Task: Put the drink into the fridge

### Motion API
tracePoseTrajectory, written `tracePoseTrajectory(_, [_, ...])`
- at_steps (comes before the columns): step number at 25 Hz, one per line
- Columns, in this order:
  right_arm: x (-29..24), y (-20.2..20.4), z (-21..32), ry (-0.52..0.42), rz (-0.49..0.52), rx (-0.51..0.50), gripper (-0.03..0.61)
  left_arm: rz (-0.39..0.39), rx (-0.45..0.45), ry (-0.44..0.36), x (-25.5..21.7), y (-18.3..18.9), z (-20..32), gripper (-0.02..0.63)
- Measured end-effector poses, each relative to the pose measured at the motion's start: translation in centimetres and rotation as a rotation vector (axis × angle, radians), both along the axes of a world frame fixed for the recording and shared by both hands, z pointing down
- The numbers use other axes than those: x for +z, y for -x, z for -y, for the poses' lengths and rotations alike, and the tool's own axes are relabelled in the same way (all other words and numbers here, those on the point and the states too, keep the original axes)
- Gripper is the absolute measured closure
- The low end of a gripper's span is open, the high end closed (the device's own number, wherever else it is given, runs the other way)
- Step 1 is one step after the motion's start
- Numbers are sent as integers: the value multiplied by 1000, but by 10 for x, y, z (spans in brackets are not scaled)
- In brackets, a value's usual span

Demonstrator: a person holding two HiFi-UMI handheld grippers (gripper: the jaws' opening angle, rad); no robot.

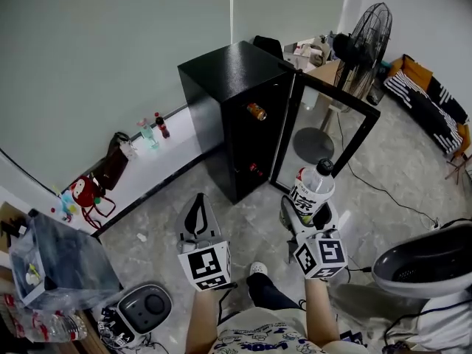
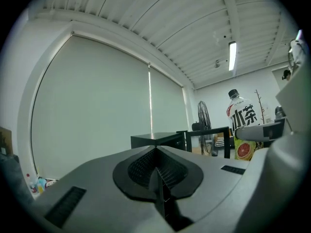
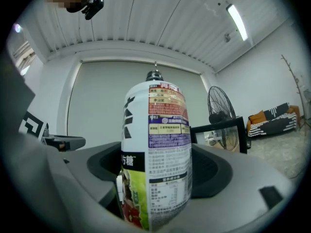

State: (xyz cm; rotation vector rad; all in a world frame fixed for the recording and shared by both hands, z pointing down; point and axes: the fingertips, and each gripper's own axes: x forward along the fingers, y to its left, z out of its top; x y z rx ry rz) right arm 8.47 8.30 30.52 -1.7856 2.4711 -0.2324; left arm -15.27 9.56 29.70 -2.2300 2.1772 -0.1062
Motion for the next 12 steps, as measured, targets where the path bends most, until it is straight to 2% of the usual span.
tracePoseTrajectory(6, [-3, -16, 71, -22, -16, -32, 179, 2, -3, -5, -1, -24, 69, 609])
tracePoseTrajectory(12, [2, -28, 118, -23, -19, -61, 180, 6, 0, 13, 7, -46, 116, 609])
